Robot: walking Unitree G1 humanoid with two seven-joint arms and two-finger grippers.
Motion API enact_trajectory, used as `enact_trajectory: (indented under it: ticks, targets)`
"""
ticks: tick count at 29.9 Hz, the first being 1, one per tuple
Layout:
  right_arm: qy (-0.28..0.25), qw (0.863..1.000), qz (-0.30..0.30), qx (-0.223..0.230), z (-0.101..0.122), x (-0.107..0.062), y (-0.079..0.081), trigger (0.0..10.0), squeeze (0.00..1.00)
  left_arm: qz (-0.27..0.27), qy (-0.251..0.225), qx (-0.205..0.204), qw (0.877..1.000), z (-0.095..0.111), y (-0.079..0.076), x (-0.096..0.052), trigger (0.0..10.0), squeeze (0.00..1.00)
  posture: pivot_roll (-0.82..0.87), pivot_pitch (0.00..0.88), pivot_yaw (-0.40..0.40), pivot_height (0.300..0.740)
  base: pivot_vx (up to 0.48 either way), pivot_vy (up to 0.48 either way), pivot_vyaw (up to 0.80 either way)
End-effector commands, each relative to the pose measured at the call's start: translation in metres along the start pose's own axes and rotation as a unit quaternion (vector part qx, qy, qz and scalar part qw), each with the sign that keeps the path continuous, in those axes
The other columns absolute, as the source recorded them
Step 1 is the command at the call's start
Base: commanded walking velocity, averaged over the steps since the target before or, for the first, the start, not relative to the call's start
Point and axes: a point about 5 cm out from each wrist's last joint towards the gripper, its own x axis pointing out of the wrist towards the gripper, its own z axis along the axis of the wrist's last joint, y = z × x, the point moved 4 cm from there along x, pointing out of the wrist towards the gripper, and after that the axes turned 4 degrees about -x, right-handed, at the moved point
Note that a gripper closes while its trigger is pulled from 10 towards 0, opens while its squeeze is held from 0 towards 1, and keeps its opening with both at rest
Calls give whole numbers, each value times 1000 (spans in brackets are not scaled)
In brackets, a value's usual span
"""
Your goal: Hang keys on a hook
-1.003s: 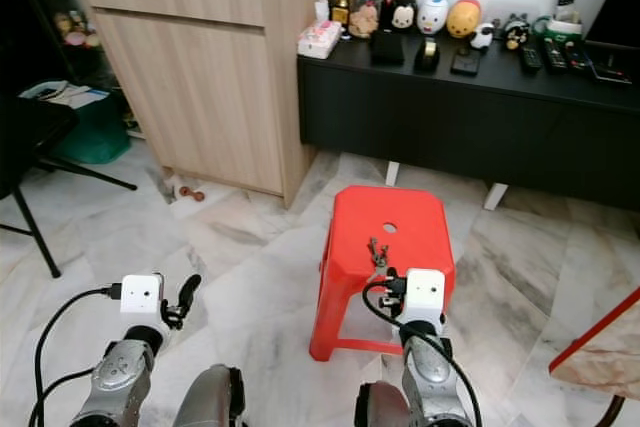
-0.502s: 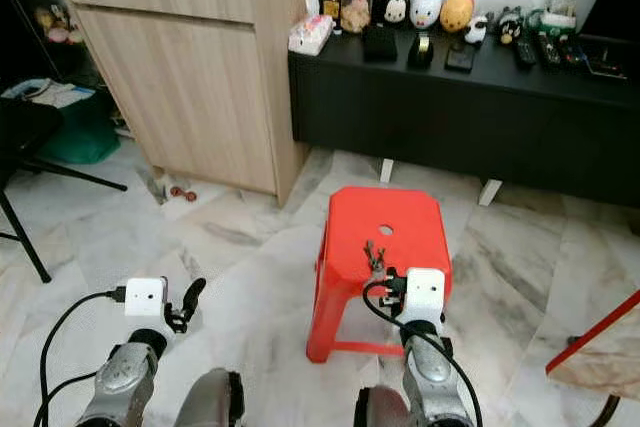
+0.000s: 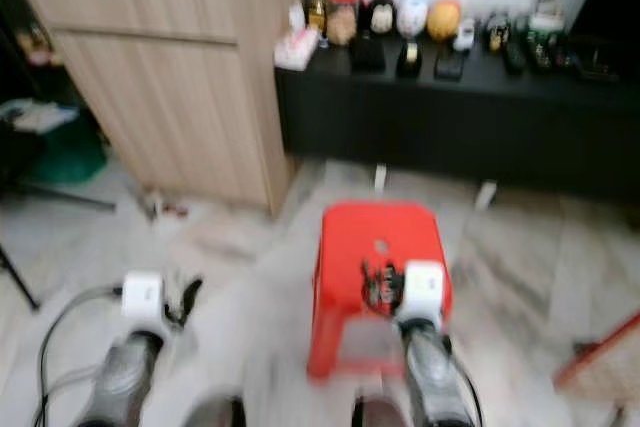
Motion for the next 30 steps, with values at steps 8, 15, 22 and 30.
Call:
enact_trajectory:
  ticks: [8, 15, 22, 30]
  targets:
    - [-2, 1000, 17, 6, 2, 2, 14, 10000, 0, 13, 12, 4, 1000, -4, 12, -4, 10000, 0, -30, 42, -25, 628, 306, 0, 0]
    - [13, 999, 29, 8, -3, 1, 16, 10000, 0, 16, 13, 3, 1000, -5, 12, -4, 10000, 0, -34, 52, -26, 628, 263, 0, 0]
    - [45, 996, 71, 4, -15, -2, 25, 10000, 0, 19, 14, 3, 1000, -6, 12, -5, 10000, 0, -34, 52, -26, 628, 0, 0, 0]
    - [56, 995, 88, -3, -18, -3, 28, 10000, 0, 17, 15, 1, 1000, -6, 11, -5, 10000, 0, -32, 59, -28, 628, 0, 0, 0]
